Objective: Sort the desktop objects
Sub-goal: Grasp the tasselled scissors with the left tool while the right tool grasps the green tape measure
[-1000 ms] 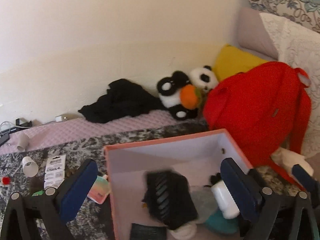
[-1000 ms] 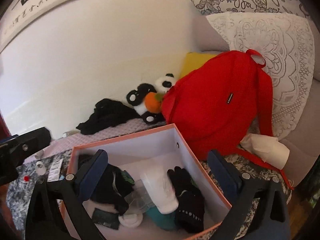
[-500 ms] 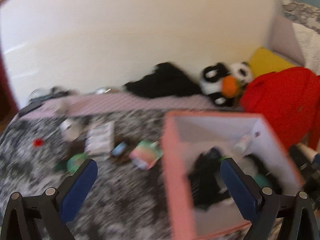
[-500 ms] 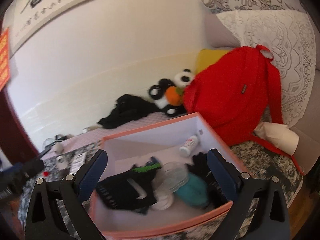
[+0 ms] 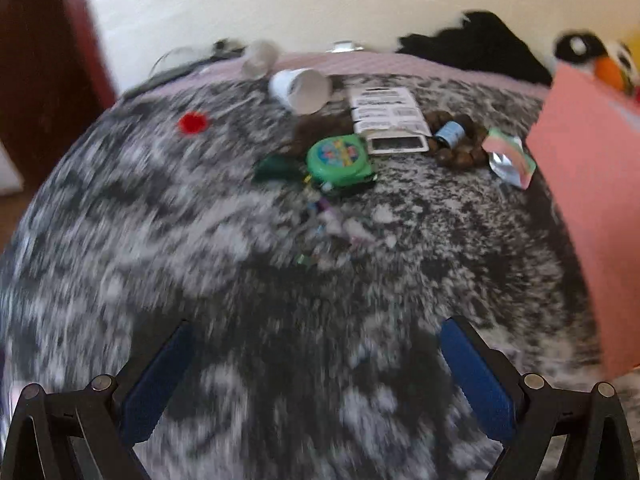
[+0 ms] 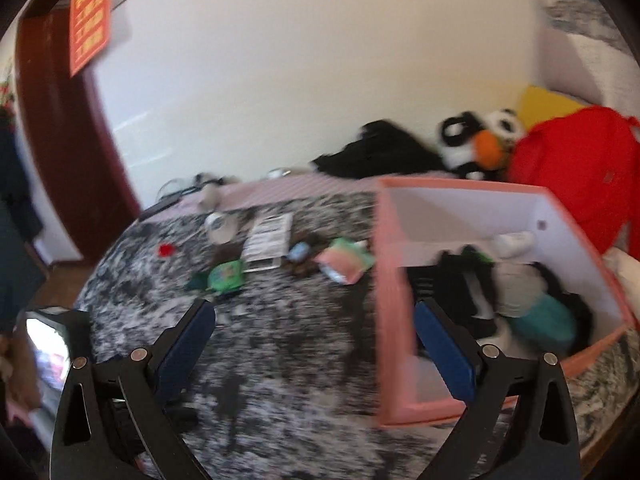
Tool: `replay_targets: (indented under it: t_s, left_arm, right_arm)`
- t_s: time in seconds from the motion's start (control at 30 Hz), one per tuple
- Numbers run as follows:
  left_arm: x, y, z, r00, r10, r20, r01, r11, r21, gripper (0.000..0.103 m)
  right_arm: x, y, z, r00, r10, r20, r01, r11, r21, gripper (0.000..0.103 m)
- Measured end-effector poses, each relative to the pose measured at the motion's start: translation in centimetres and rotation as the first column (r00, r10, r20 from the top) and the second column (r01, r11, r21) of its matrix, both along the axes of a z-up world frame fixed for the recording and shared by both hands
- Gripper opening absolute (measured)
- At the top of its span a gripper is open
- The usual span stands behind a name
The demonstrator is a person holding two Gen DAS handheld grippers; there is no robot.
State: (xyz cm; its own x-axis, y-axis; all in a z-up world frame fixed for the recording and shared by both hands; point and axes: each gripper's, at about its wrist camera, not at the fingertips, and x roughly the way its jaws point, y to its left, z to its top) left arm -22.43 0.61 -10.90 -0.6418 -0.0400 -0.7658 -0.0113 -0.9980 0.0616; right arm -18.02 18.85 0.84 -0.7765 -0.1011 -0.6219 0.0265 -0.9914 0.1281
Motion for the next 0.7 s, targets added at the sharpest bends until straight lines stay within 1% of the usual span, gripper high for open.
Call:
replay_targets:
  t_s: [0.03,0.07,0.17,0.23,0.3,0.37,0.4,0.43,0.47,0.5,0.53,0.57,0.6,0.63,0.67,0.7]
  left_arm:
    - [-0.8,0.6,-0.3,1.000,-0.022,-0.010,0.022,0.999,-0.024,0.100]
    - [-1.7,1.0,-0.4,0.999,-0.029,-0.016,0.028,0.999,-0.027,0.100]
    - [-4.8,1.8,-0.7,1.000,-0.024,-0.013,0.024,0.999,0.021,0.100]
    - [-7.5,2.2,-1.5,1.000,-0.008,0.003,0.008,0.999,0.045,0.100]
    - [-9.7,2.1,-2.2,0.999,0.008,0.035,-0.011,0.997,0.071,0.100]
    - [-11.6,2.1,-3.3,0.997,0.021,0.073,-0.028,0.995,0.095,0.096]
    - [-12.0,2.2,-3.9,0.996,0.030,0.083,-0.036,0.997,0.074,0.088]
    - [-12.4,2.4,-4.5,0.995,0.039,0.092,-0.044,0.998,0.052,0.074]
    - [-12.8,2.5,-5.1,0.994,0.048,0.102,-0.051,0.998,0.031,0.073]
    - [-13.1,2.7,-5.6,0.992,0.057,0.109,-0.059,0.998,0.011,0.058]
    - [-12.9,2.6,-5.5,0.992,0.063,0.111,-0.064,0.998,-0.001,0.044]
    - [-12.7,2.5,-5.4,0.991,0.070,0.115,-0.070,0.998,-0.006,0.036]
    - [-12.5,1.9,-5.3,0.987,0.077,0.140,-0.082,0.996,0.025,0.025]
    - [-12.2,1.4,-5.2,0.983,0.084,0.161,-0.093,0.994,0.052,0.023]
    - [-11.8,0.8,-5.2,0.982,0.092,0.167,-0.102,0.993,0.051,0.023]
    - [-11.3,0.4,-5.2,0.980,0.099,0.171,-0.106,0.994,0.034,0.022]
  right_arm:
    - [-0.7,-0.7,-0.1,1.000,0.017,0.009,-0.017,1.000,-0.003,0.100]
    - [-1.4,-1.3,-0.2,1.000,0.028,0.013,-0.028,1.000,-0.003,0.100]
    - [-3.3,-2.4,-0.1,0.999,0.042,0.014,-0.043,0.999,0.029,0.099]
    - [-4.6,-2.6,0.0,0.999,0.042,0.015,-0.043,0.998,0.050,0.099]
    - [-5.7,-2.6,-0.1,0.999,0.037,0.018,-0.038,0.997,0.062,0.099]
    - [-6.8,-2.2,-0.1,0.999,0.025,0.022,-0.027,0.997,0.067,0.099]
    - [-7.2,-1.9,-0.2,1.000,0.018,0.023,-0.020,0.997,0.069,0.099]
    - [-7.7,-1.8,-0.4,1.000,0.012,0.025,-0.014,0.997,0.073,0.099]
    - [-8.1,-1.7,-0.5,1.000,0.008,0.028,-0.010,0.997,0.076,0.099]
    - [-8.5,-1.7,-0.7,0.999,0.004,0.034,-0.007,0.997,0.077,0.099]
    - [-8.8,-1.7,-0.9,0.999,0.003,0.041,-0.006,0.997,0.075,0.098]
    - [-9.1,-1.8,-1.1,0.999,0.007,0.047,-0.010,0.998,0.069,0.097]
    - [-9.3,-2.0,-1.4,0.999,0.014,0.051,-0.018,0.998,0.066,0.095]
    - [-9.5,-2.3,-1.5,0.998,0.022,0.051,-0.026,0.997,0.067,0.094]
    - [-9.7,-2.6,-1.6,0.998,0.030,0.051,-0.034,0.997,0.069,0.093]
    - [-9.9,-3.0,-1.8,0.998,0.041,0.052,-0.044,0.997,0.068,0.092]
